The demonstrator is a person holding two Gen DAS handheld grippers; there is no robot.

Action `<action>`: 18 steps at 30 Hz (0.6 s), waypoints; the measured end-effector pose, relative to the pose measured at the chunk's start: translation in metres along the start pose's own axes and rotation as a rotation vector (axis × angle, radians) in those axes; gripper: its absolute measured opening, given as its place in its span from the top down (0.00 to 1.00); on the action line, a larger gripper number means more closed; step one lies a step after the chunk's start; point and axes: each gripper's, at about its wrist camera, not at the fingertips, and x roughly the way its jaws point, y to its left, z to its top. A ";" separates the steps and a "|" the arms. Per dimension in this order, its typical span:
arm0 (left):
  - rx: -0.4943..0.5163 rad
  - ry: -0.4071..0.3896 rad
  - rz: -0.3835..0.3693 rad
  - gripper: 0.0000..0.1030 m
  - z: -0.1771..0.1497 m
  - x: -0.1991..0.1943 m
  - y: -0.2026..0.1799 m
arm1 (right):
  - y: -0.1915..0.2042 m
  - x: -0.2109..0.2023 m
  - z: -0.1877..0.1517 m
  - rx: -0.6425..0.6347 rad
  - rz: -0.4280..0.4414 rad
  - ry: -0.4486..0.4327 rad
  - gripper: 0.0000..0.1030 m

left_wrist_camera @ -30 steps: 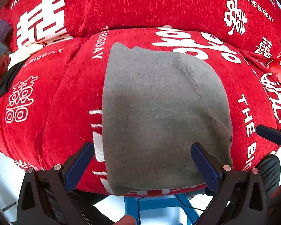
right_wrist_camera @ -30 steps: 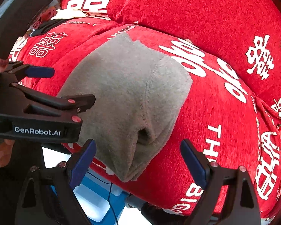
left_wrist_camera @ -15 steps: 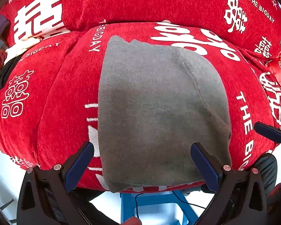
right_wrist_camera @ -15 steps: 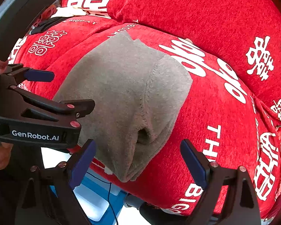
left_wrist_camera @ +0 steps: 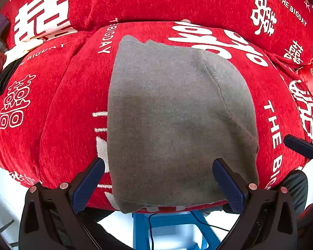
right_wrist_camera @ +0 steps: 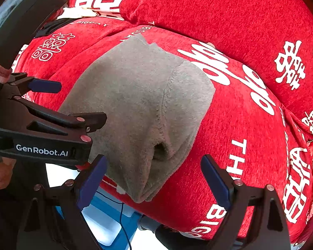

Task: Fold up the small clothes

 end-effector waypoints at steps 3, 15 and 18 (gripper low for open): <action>0.005 0.001 0.000 0.00 -0.001 0.000 -0.001 | 0.000 0.000 0.000 0.001 0.001 -0.001 0.10; 0.007 0.002 0.000 0.00 -0.001 0.000 -0.003 | 0.000 0.001 -0.001 0.000 0.002 -0.001 0.10; 0.005 0.005 -0.005 0.00 -0.001 0.000 -0.003 | 0.001 0.001 0.000 0.002 0.002 -0.001 0.10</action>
